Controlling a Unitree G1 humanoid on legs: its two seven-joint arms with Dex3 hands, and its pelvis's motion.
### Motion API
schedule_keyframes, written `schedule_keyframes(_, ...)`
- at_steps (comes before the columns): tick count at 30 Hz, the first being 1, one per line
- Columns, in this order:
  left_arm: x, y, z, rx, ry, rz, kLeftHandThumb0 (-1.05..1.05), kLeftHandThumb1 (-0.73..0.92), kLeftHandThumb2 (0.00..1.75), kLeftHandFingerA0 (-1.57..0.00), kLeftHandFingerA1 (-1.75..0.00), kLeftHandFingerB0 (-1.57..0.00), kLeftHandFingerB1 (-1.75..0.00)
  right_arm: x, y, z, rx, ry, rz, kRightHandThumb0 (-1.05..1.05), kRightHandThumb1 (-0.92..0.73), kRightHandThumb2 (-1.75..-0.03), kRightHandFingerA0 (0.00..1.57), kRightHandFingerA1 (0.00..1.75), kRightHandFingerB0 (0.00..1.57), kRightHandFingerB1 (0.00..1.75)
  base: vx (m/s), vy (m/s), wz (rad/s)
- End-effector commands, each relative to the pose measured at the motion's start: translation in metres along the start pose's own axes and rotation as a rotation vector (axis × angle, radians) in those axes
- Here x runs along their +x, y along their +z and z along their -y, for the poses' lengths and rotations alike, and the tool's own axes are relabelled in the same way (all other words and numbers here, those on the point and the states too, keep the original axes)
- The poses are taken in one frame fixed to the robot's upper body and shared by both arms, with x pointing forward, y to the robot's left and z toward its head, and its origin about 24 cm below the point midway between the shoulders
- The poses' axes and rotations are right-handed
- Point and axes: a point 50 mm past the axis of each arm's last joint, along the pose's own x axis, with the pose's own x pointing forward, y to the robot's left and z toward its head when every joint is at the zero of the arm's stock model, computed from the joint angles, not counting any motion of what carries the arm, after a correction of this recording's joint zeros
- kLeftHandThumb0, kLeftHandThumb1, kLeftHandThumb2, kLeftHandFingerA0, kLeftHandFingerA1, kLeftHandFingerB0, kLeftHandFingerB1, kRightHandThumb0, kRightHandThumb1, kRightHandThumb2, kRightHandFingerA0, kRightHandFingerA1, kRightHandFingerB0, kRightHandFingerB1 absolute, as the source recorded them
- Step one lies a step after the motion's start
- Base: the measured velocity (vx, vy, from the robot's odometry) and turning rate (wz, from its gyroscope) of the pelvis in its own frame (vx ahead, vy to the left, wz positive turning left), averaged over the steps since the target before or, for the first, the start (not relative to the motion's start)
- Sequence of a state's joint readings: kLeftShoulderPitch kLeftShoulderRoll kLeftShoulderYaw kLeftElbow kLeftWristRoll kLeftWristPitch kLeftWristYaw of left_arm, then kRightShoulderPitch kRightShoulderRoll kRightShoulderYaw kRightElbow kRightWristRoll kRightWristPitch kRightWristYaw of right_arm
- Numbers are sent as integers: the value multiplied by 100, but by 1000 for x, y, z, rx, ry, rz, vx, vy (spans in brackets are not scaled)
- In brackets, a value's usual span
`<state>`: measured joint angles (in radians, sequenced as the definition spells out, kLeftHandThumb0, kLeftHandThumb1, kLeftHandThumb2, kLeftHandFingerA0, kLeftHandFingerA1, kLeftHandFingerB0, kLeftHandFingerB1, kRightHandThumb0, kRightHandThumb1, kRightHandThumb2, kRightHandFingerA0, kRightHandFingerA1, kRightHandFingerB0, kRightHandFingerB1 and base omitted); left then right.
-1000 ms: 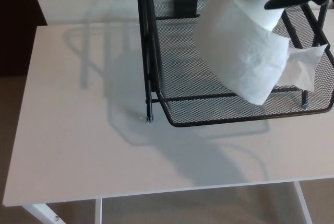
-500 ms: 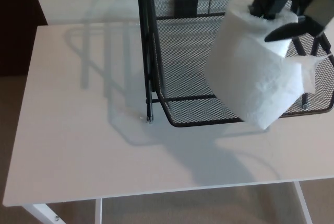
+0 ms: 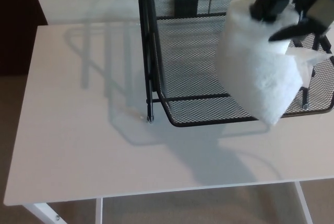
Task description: The robot walks towards a desk on which a file tray is kept in the middle and a toilet paper roll is kept on its right. The robot uses its right hand to hook on finger in the gap of the roll and grabs it, lifts it and places it on the tray.
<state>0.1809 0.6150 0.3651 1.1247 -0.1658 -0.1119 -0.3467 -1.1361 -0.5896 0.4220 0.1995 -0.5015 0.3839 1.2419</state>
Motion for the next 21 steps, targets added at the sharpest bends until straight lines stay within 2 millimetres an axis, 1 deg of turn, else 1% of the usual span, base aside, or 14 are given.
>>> schedule_keyframes(1, -3, 0, -6, 24, 10, 21, -90, 92, 72, -48, -65, -30, -56, -10, -3, 18, -6, -194, 59, -82, -84, -67, 66, 106, 38, 37, 0, 0, 0)
schedule_keyframes(2, -3, 0, -5, 28, 7, 23, -92, 92, 71, -48, -65, -31, -55, -12, -5, 19, 8, -209, 81, -86, -87, -66, 41, 74, 33, 39, 0, 0, 0)
schedule_keyframes(3, -3, 1, -5, 31, 5, 27, -91, 92, 71, -48, -65, -31, -56, -13, -7, 21, 36, -228, 87, -93, -73, -111, 55, 74, 30, 51, 0, 0, 0)
schedule_keyframes(4, -3, 2, -6, 33, 7, 30, -91, 92, 71, -48, -65, -31, -56, -14, -8, 22, 48, -235, 88, -93, -73, -111, 55, 74, 30, 51, 0, 0, 0)
schedule_keyframes(5, -3, 3, -6, 35, 7, 30, -91, 92, 72, -48, -65, -30, -56, -14, -10, 23, 129, -257, 125, -79, -83, -65, 57, 64, 50, 38, 0, 0, 0)
schedule_keyframes(8, -2, 3, -4, 29, 2, 31, -91, 92, 72, -48, -65, -29, -56, -11, -16, 23, 356, -310, 209, -80, -82, -65, 59, 59, 59, 38, 0, 0, 0)
schedule_keyframes(10, -2, 1, -5, 42, 10, 21, -91, 92, 72, -49, -64, -29, -55, 1, -13, 7, 174, -44, 62, -70, -84, -65, 42, 61, 36, 37, 0, 0, 0)
schedule_keyframes(11, -3, 1, -6, 42, 5, 26, -92, 92, 72, -49, -65, -28, -57, 3, -10, 2, 61, 1, 19, -78, -81, -65, 65, 79, 42, 36, 0, 0, 0)
schedule_keyframes(12, -3, 1, -6, 43, 1, 29, -90, 73, 115, -47, -68, -29, -61, 4, -7, -1, 10, 17, 3, -79, -80, -64, 75, 84, 45, 38, 0, 0, 0)
schedule_keyframes(13, -3, 2, -6, 43, 0, 31, -90, 73, 115, -47, -68, -29, -61, 5, -6, -2, 0, 19, 1, -79, -80, -64, 75, 84, 45, 38, 0, 0, 0)
schedule_keyframes(14, -3, 4, -7, 44, 10, 35, -88, 74, 114, -48, -67, -29, -60, -2, -18, 7, 353, -20, 227, -77, -89, -67, 35, 48, 44, 33, 0, 0, 0)
schedule_keyframes(16, -1, 4, -5, 36, 7, 25, -91, 74, 114, -47, -68, -29, -60, -3, -27, 14, 603, -34, 446, -86, -90, -68, 11, 43, 45, 33, 0, 0, 0)
schedule_keyframes(17, -2, 3, -6, 38, 8, 21, -98, 73, 92, -49, -67, -28, -59, -2, -29, 14, 666, -6, 491, -93, -73, -108, 8, 46, 37, 49, 0, 0, 0)
schedule_keyframes(21, -4, 2, -7, 60, 3, 29, -91, 92, 73, -49, -63, -26, -55, 19, -38, -9, 980, 182, 549, -87, -66, -104, 7, 50, 28, 47, 0, 0, 0)
